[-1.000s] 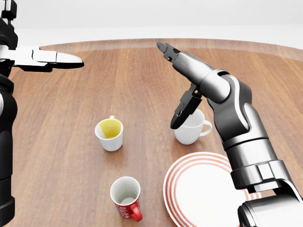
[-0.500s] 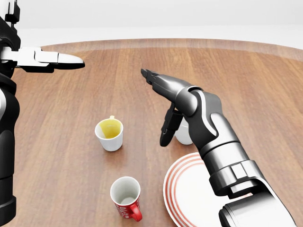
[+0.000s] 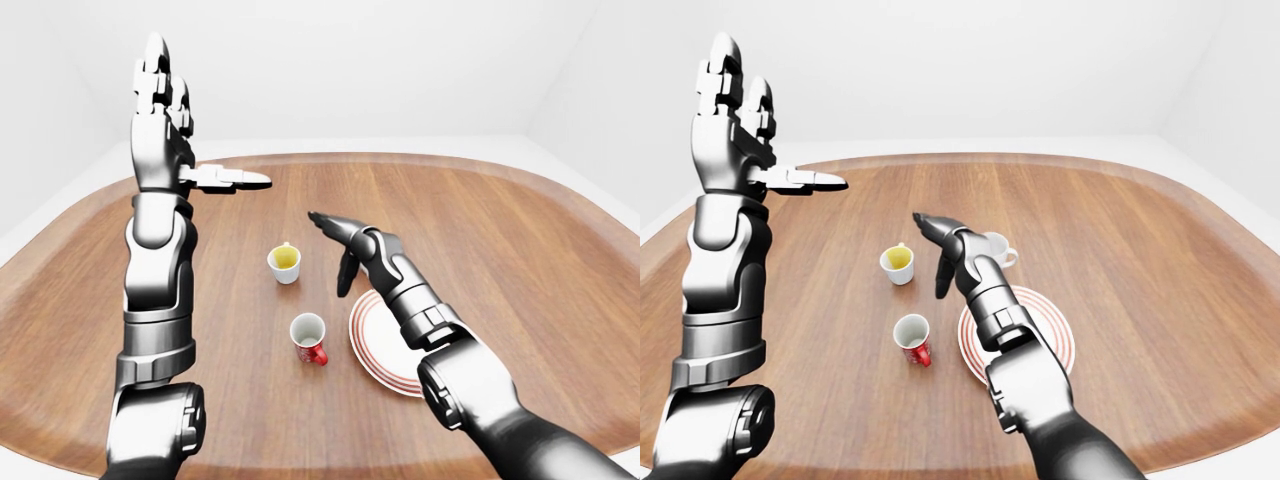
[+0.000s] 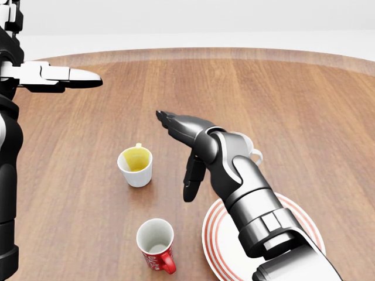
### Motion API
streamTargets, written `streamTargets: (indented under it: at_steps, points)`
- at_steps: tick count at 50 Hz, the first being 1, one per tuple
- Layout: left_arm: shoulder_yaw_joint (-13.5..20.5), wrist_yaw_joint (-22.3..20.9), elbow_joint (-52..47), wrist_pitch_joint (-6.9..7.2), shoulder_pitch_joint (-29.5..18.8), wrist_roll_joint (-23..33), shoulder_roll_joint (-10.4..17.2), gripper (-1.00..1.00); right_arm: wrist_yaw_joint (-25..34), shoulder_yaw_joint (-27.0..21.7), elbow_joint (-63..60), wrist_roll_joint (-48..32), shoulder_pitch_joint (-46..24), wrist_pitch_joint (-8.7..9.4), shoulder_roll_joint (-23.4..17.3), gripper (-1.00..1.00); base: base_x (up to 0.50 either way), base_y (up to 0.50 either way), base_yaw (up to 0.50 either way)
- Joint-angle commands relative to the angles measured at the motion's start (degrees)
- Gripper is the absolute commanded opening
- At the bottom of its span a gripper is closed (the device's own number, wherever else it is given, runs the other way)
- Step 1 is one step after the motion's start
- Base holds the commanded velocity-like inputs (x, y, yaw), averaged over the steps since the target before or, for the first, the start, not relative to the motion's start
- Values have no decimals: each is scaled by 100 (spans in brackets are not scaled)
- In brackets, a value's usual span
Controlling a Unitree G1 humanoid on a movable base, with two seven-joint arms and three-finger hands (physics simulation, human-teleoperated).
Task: Pick up the red mug and put it on the plate
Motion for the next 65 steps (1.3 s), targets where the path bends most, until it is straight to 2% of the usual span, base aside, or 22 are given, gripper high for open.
streamTargets:
  at_steps: [1, 11, 16, 31, 38, 41, 47, 57, 65]
  points:
    - [2, 5, -69, 0, -12, -12, 18, 100, -61, 114, 110, -188, 215, 0, 237, 100, 0, 0, 0]
    - [-11, 0, 33, 0, 19, -1, -23, 100, -135, 174, 266, -267, 348, 0, 405, 100, 0, 0, 0]
    - [8, -6, 58, 0, 10, -13, 5, 100, -335, 203, 631, -287, 345, -124, 456, 100, 0, 0, 0]
    - [13, -8, 41, 0, -6, -27, 23, 100, -651, 287, 1197, -369, 463, -301, 675, 100, 0, 0, 0]
    - [17, -13, 161, 0, 24, -29, 16, 100, -577, 288, 1242, -317, 496, -300, 771, 100, 0, 0, 0]
    - [2, -6, 185, 0, 16, -28, 5, 100, -641, 333, 1300, -357, 509, -283, 831, 100, 0, 0, 0]
    - [12, -17, 175, 0, 4, -34, 24, 100, -723, 349, 1557, -374, 520, -359, 928, 100, 0, 0, 0]
    - [7, -27, 228, 0, 30, -28, 11, 100, -893, 438, 1856, -539, 492, -317, 1145, 100, 0, 0, 0]
    - [30, -28, 153, 0, 64, -52, 31, 100, -1043, 450, 2072, -653, 547, -378, 1206, 100, 0, 0, 0]
